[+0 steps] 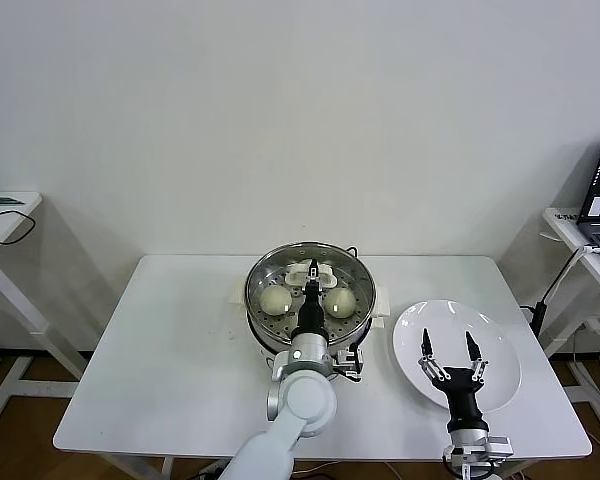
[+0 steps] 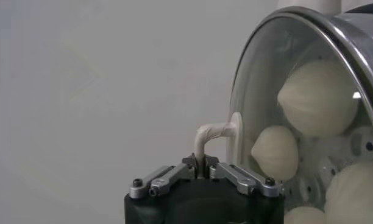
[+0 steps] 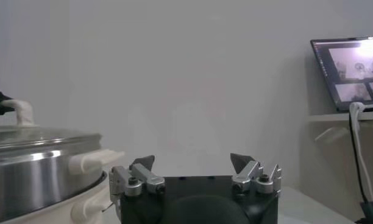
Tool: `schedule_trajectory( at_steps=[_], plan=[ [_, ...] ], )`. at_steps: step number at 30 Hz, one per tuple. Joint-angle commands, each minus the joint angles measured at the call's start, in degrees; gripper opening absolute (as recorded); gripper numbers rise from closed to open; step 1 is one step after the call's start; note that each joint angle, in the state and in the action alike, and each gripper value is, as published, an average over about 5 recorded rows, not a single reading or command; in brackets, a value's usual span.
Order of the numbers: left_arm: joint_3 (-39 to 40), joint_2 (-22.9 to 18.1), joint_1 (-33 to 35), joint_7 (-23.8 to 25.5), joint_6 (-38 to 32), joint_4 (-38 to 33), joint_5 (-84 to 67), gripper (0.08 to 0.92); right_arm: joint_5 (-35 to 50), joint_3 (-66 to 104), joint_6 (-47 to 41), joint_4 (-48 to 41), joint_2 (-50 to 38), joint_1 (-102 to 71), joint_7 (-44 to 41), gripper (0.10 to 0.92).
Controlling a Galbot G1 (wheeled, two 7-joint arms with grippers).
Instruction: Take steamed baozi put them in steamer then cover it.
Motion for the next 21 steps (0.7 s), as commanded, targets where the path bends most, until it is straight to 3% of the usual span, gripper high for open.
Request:
schedule_trajectory(
  at_steps=[1,7,10,21],
  plan=[
    [-0.2,-0.1,0.2,-0.3,-0.6,0.0,0.3,0.185,-0.1,-0.1,0.1,0.1,0.0,0.0,-0.1,0.823],
    [-0.6,0.2,1.1,-0.3,-2.1,-0.5,1.1,0.186,-0.4,-0.2,0.2,0.3,-0.1,-0.1,-0.2,0.823],
    [-0.4,0.8,2.0,-0.4,-2.2,-2.4,1.1,0.228,-0.4,-0.2,0.2,0.2,-0.2,-0.1,-0.2,0.823],
    [-0.2,7.7,8.6,-0.5,-1.9,-16.1,-1.4,0.546,-0.1,-0.4,0.3,-0.1,-1.2,0.1,-0.4,0.823]
  ],
)
